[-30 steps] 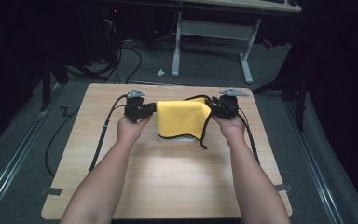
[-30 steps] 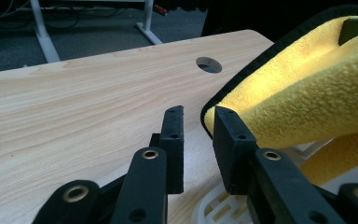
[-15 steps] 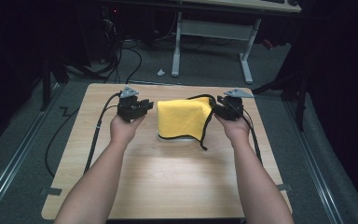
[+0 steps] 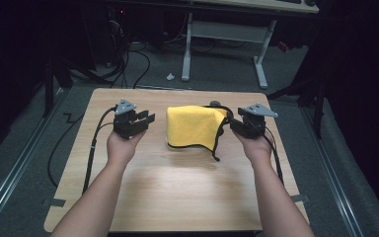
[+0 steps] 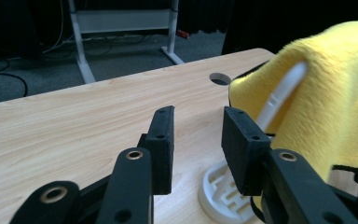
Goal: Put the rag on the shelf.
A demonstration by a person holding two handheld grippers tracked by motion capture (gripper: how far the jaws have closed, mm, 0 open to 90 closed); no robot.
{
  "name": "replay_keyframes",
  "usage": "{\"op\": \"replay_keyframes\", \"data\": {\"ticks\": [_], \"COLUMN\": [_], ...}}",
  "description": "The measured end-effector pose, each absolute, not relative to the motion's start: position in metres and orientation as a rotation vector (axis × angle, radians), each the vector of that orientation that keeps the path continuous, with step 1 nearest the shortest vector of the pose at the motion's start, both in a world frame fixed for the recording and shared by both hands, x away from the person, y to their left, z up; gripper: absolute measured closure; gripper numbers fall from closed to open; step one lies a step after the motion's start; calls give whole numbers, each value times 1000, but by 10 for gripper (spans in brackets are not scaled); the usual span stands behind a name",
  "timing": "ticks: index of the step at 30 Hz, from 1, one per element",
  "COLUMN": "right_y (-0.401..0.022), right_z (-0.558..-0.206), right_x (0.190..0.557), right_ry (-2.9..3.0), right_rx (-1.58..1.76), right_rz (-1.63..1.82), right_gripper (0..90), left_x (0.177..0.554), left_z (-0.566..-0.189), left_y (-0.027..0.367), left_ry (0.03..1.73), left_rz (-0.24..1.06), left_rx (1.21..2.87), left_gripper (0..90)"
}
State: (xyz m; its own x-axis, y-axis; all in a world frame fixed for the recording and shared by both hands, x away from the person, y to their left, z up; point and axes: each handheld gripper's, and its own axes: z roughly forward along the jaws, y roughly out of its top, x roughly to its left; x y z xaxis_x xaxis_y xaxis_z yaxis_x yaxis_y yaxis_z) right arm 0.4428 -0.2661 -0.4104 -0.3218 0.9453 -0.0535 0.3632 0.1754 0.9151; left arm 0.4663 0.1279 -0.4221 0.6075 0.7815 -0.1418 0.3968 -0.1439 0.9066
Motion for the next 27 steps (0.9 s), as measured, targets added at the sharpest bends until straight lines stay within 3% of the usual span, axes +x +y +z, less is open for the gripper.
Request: {"op": "replay_keyframes", "data": {"ticks": [6, 17, 27], "right_y": [-267, -282, -279], "right_z": [-410, -413, -407], "right_x": [418, 423, 391], "right_ry": [1790, 1770, 1781], "right_rx": [1207, 1270, 1214], "right_rz": [1053, 1041, 1077], "right_gripper": [501, 502, 498], "left_x": [443, 439, 413], "left_z": [-427, -431, -430], "left_y": [133, 127, 132], "left_ry": [928, 905, 846], "left_rz": [457, 438, 449], "left_rx": [1767, 1776, 1768], "left_gripper": [630, 623, 609]}}
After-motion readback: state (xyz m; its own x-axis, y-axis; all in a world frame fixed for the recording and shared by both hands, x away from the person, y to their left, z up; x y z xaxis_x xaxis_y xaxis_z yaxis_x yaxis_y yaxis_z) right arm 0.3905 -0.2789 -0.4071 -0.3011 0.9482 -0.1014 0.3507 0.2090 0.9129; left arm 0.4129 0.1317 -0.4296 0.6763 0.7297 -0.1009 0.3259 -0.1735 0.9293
